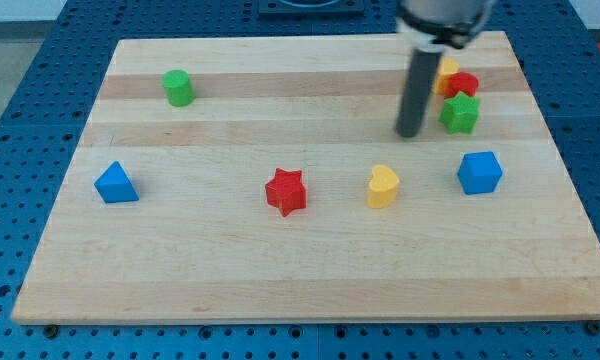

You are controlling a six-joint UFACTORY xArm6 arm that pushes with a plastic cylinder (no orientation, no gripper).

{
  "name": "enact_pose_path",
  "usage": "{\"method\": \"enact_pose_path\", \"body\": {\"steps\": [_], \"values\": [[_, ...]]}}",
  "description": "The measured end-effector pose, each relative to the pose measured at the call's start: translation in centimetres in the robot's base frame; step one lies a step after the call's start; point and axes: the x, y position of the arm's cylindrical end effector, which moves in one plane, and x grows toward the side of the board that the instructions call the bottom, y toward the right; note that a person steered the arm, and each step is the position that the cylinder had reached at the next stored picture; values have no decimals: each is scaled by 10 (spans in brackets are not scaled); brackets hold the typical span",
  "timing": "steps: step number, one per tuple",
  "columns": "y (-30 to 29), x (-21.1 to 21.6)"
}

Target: Move the heart to the top left of the cube

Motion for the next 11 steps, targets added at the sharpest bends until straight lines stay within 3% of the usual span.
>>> {"method": "enact_pose_path", "body": {"steps": [1, 2, 5, 7, 11], "values": [[-85, 7], [-107, 45], [-54, 128], [-1, 78], [38, 57]]}}
